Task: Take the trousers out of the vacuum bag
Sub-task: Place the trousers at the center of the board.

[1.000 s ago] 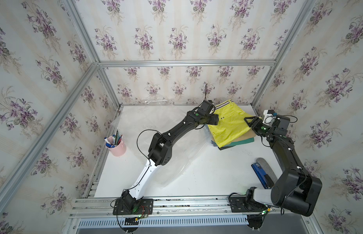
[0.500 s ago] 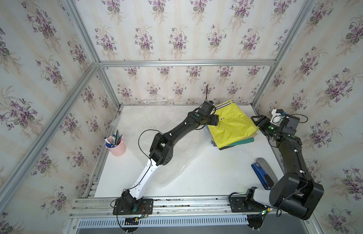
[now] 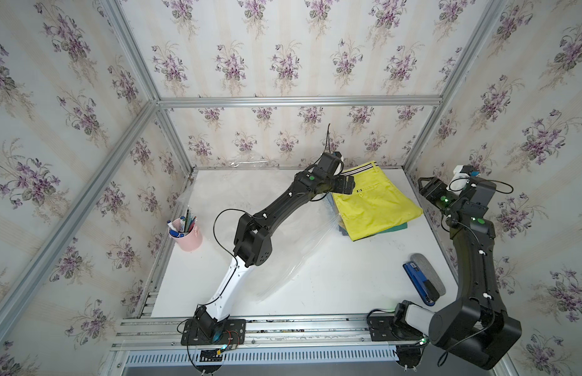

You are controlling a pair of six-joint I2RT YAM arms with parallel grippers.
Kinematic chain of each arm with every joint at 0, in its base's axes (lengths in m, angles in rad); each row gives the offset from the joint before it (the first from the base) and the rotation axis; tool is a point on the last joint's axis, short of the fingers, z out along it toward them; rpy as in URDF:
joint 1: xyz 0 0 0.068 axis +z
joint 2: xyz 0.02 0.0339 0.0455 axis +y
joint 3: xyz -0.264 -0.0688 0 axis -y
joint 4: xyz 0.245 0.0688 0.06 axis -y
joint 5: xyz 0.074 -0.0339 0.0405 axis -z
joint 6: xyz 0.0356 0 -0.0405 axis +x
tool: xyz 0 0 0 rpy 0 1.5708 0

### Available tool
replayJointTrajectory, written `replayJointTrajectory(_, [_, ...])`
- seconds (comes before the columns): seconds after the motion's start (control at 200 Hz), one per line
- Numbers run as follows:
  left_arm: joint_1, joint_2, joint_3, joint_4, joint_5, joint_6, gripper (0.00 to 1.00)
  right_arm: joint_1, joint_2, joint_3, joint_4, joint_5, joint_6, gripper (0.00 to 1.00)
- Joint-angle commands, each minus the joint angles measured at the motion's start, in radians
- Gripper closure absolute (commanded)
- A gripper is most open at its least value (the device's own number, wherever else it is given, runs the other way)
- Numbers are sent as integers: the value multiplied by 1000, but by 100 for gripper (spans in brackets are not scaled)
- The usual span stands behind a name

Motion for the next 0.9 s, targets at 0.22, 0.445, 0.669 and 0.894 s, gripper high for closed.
replayJointTrajectory(0.22, [8, -271, -196, 21, 123, 107, 0, 283, 65, 16, 55, 108, -156, 39])
replayJointTrajectory(0.445, [8, -621, -613, 81, 100, 185, 0, 460, 191, 85, 71, 260, -197, 34])
replayJointTrajectory(0.669, [4, -934, -1015, 142, 54, 208, 0, 534, 361, 166, 91, 338, -247, 29])
replayJointTrajectory(0.894, [1, -1160, -1262, 141, -6, 170, 0, 558, 555, 240, 125, 431, -274, 24])
